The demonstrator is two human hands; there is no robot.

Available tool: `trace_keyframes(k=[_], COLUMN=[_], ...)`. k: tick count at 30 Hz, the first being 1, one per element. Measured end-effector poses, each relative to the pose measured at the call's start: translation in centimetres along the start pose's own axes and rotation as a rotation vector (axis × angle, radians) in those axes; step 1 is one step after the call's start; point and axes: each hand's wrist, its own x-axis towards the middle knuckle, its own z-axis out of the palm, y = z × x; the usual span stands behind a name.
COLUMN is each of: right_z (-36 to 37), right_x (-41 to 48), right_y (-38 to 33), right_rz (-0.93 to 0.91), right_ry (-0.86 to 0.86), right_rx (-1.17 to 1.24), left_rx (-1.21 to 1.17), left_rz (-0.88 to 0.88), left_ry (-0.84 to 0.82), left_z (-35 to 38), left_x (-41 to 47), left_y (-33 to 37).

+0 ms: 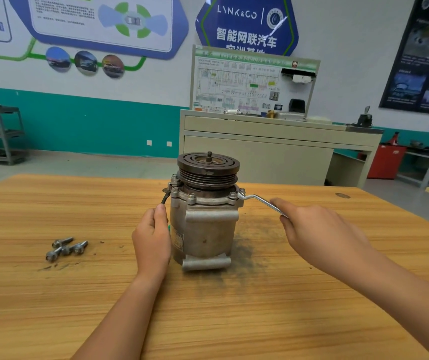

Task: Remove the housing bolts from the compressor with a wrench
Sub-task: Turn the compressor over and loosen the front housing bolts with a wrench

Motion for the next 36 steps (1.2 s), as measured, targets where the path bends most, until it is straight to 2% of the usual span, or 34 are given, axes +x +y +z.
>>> trace_keyframes(k=[6, 16, 20, 26, 31, 36], right_z=[-0.7, -5.1, -3.5, 0.0, 0.2, -1.1], right_x=[0.2, 0.8, 0.3, -0.1, 0.8, 1.3], right_y=[-0.6, -4.1, -3.6, -0.1, 0.8, 0.1], right_rz=[-0.030, -0.224, -0.229, -0.210, -0.251, -0.266], right_ry=[0.006, -0.148, -0.098, -0.002, 0.047, 0.019], right_rx=[-0.073, -0.580, -0.543, -0.316, -0.360, -0.406], left_rx=[-0.008, 0.012, 0.018, 0.013, -0.001, -0.002], left_rz=[-0.014, 0.007, 0.007, 0.002, -0.006, -0.008], left_ry=[0.000, 0.002, 0.000, -0.010, -0.011, -0.001], left_z=[0.0, -0.1, -0.2, -0.1, 0.0, 0.1], left_x=[0.0, -0.1, -0.2, -0.2, -0.1, 0.1], left_y=[0.0, 0.3, 0.2, 0.2, 0.2, 0.1])
